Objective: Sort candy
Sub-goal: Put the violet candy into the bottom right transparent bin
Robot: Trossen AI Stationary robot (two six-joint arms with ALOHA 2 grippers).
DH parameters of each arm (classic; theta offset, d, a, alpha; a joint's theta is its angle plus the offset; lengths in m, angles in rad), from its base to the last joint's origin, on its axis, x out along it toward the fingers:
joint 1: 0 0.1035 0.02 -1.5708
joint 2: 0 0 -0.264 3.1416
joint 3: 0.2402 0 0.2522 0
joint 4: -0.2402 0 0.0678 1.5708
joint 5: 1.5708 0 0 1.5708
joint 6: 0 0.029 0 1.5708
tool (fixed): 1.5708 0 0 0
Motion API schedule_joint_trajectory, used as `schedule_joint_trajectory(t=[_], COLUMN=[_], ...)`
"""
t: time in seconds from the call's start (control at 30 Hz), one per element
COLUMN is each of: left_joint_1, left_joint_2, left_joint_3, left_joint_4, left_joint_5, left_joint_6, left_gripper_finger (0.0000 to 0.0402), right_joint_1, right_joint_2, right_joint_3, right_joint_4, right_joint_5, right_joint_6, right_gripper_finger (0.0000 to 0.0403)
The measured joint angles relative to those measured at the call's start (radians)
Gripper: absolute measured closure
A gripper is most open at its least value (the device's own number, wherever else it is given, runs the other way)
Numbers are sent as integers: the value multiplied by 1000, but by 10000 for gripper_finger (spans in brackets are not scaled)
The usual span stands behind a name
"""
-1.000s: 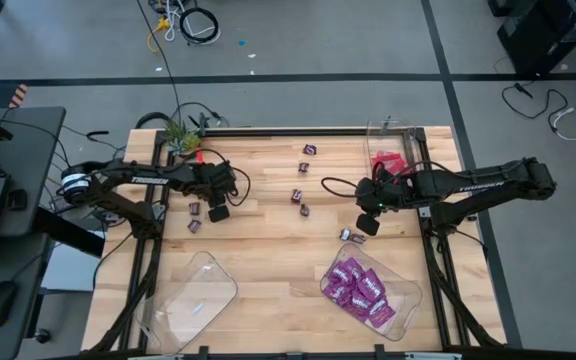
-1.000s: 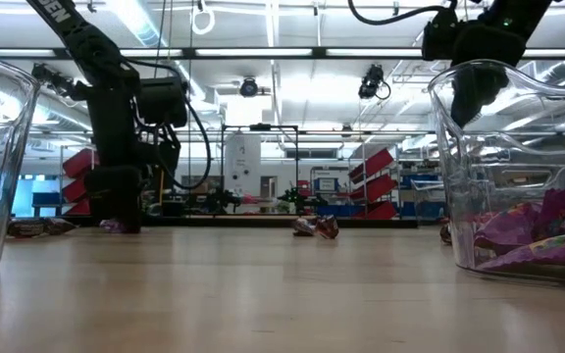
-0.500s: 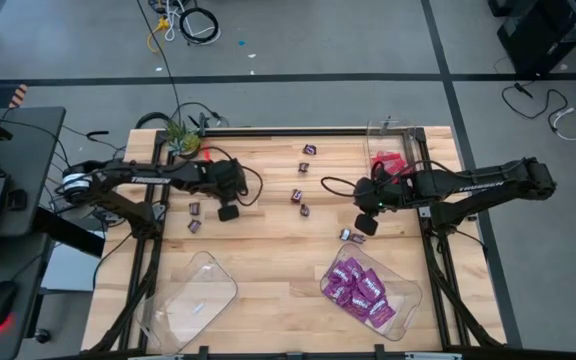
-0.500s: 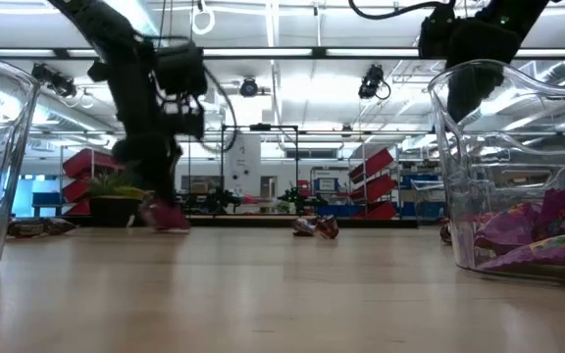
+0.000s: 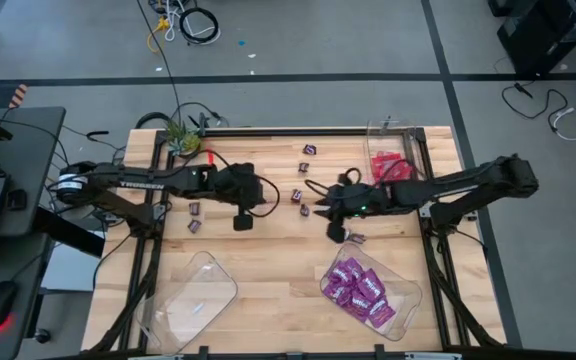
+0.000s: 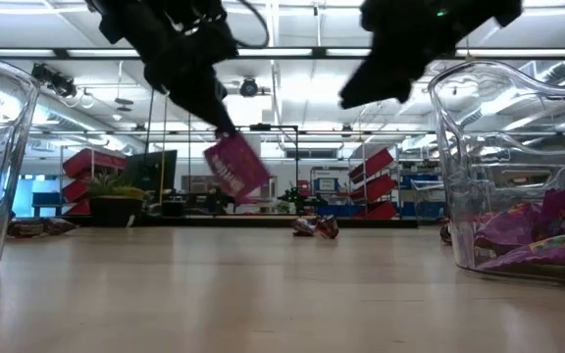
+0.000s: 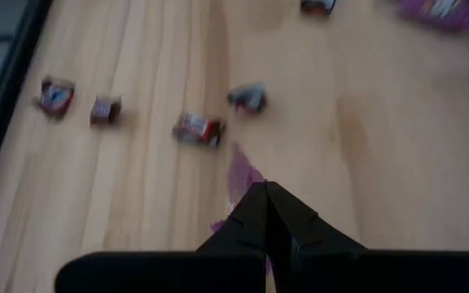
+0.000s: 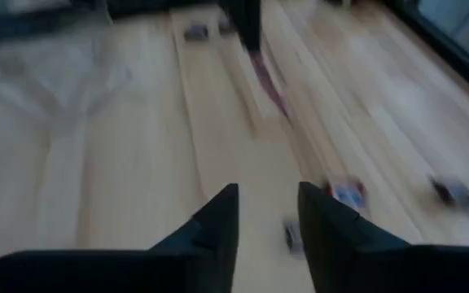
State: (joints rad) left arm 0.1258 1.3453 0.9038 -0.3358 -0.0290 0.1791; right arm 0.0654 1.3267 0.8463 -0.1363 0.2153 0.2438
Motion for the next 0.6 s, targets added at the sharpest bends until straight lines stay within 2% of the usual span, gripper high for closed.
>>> schedule_joint_trajectory(t=[0.17, 0.3, 0.6], left_joint_1=[-33, -59, -93], left_joint_2=[0, 0, 1], left_joint_3=[19, 31, 30], left_joint_4=[46, 88, 154], left_joint_5=[5, 5, 5], left_joint_6=[-3, -4, -7], left_gripper_finger=[401, 401, 401], right_joint_1=[-1, -9, -11], right_joint_2=[126, 195, 284], right_joint_3=[0, 0, 38], right_joint_4=[236, 358, 443], right_joint_5=[0, -3, -28], right_joint_6=[-36, -63, -94], right_gripper_finger=[234, 208, 212])
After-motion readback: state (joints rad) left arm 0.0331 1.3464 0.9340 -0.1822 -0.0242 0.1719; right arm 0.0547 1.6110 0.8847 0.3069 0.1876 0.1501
